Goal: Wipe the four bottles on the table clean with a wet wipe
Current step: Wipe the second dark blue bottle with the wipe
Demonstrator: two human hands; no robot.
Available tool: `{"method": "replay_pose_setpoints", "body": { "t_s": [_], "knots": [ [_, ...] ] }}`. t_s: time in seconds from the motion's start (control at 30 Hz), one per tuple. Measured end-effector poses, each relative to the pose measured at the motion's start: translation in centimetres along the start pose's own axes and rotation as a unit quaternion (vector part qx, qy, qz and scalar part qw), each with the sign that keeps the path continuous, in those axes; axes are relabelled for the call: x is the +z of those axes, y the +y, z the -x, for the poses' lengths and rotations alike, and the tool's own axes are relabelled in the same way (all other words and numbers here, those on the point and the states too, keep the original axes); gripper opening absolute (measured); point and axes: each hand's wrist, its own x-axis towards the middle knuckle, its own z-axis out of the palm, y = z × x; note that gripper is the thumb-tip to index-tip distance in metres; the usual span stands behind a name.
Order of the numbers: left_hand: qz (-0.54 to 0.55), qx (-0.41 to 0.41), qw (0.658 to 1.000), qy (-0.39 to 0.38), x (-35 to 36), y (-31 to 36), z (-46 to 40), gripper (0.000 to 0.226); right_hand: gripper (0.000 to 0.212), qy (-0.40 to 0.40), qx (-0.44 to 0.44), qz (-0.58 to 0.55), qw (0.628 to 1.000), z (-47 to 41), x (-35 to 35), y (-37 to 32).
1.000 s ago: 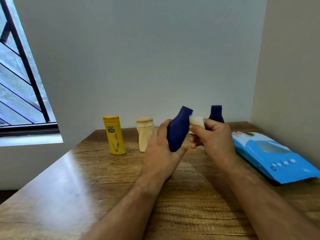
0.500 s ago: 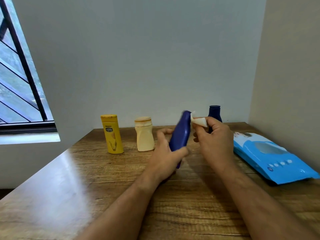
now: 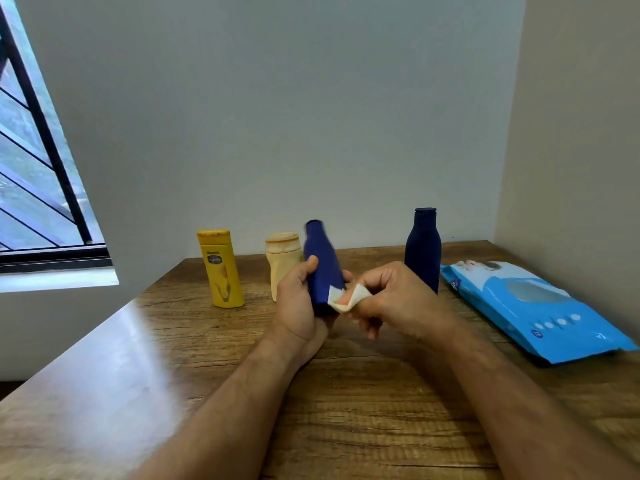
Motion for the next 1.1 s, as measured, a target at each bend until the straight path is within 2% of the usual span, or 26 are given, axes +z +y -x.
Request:
{"method": "replay_pose_setpoints", "body": {
  "t_s": [0.07,0.17,0.3,0.47,0.57,0.67,0.77,0.9,0.97,1.1],
  "knots": [
    [0.023,0.007,1.000,0.003,-0.2,0.1,-0.4,0.028,0.007,0.055,-0.011,-0.033,0.998,-0.1,0.0,-0.1],
    [0.000,0.020,1.000,-0.017,-0.2,0.0,-0.3,0.033,0.008,0.102,-0.004,-0.087,0.991,-0.3,-0.4,-0.2],
    [-0.073,-0.006,0.996,-0.060,-0.1,-0.6,0.2,0.031,0.009,0.120,-0.005,-0.072,0.990,-0.2,-0.7,-0.1],
    [-0.164,-0.013,0.984,-0.071,-0.4,-1.1,-0.2,0.055,0.005,0.141,0.015,-0.056,0.988,-0.3,-0.6,0.0],
    [-0.216,0.005,0.974,-0.069,-0.7,-1.5,-0.7,0.046,0.007,0.119,0.028,-0.027,0.992,-0.2,-0.7,0.0],
    [-0.327,0.035,0.943,-0.053,-0.7,-2.0,-1.2,0.043,0.005,0.168,0.010,-0.003,0.986,-0.3,-0.6,0.2],
    [-0.384,0.069,0.921,-0.006,-0.3,-2.5,-1.6,0.070,0.008,0.234,0.001,0.040,0.971,-0.7,-0.5,0.9],
    [-0.463,0.125,0.876,0.054,0.1,-2.9,-2.2,0.084,0.009,0.271,0.010,0.141,0.952,-1.2,-0.4,1.7],
    [-0.514,0.135,0.843,0.080,-0.1,-3.4,-2.9,0.083,0.008,0.285,0.016,0.172,0.943,-1.2,-0.5,1.7],
    [-0.616,0.147,0.764,0.126,0.5,-4.1,-3.6,0.063,0.008,0.303,0.007,0.199,0.932,-1.4,-0.3,1.6]
  ]
}}
